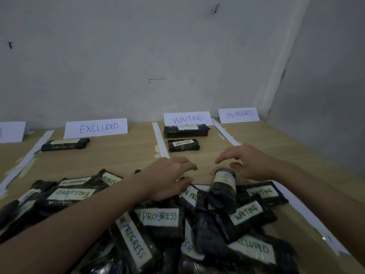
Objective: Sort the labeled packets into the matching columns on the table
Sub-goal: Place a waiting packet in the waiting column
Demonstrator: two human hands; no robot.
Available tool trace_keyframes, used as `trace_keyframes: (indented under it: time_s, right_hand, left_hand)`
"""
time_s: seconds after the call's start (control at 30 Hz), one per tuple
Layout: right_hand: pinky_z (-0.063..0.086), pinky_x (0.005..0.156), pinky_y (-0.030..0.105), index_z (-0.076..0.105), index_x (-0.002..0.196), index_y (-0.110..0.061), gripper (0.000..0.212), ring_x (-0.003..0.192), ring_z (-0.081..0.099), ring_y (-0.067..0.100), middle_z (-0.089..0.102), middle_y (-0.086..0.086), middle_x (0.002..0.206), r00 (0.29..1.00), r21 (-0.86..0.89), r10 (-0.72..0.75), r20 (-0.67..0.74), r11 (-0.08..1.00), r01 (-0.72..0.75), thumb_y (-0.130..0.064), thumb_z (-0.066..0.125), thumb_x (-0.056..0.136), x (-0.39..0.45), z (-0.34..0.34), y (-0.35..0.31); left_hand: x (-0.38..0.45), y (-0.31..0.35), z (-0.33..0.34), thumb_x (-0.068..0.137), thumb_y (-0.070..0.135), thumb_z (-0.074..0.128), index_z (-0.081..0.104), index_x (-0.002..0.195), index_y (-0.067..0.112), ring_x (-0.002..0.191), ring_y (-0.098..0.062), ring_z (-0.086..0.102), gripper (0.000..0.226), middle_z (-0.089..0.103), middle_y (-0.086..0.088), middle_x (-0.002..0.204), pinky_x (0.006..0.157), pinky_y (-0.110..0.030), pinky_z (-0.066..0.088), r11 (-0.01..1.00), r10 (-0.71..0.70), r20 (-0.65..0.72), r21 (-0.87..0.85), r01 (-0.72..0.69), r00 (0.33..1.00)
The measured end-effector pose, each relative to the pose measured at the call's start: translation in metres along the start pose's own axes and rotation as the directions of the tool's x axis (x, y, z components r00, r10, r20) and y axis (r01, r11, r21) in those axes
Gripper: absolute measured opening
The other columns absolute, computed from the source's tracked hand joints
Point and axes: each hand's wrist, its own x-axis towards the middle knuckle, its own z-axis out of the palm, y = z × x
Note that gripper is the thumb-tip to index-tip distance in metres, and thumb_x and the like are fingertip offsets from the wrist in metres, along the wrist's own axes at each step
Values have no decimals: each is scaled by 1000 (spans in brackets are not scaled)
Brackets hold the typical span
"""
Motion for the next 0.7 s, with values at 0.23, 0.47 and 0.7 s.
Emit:
trace_keyframes:
  time_s: [0.23, 0.47, 0.7]
  right_hand:
    - [32, 106, 29, 50, 130, -26, 66, 126, 41, 10, 50, -7, 134, 988, -22, -13, 157, 1000, 17, 4, 58, 72, -28, 12, -16]
    - [42, 91, 33, 56, 119, -31, 57, 101, 50, 13, 48, -5, 110, 990, 91, -54, -132, 994, 66, -24, 73, 65, -21, 14, -31]
    - [42, 76, 36, 64, 112, -22, 64, 88, 46, 16, 45, 0, 94, 854, -82, -152, -498, 988, 128, -43, 80, 53, 4, 25, -66]
  left_hand:
    - [-19, 28, -3, 99, 35, 29, 46, 130, 21, 113, -16, 49, 38, 53, 1, 125, 94, -31, 38, 999, 51, 3, -16, -51, 999]
    - [-35, 29, -8, 98, 45, 17, 63, 92, 12, 80, -14, 60, 57, 67, -3, 90, 79, -30, 46, 720, -278, -97, -680, 140, 956]
    - [-48, 2, -25, 83, 51, 44, 67, 95, 13, 65, -15, 66, 46, 72, -4, 84, 54, -20, 50, 155, -530, 12, -982, 111, 848]
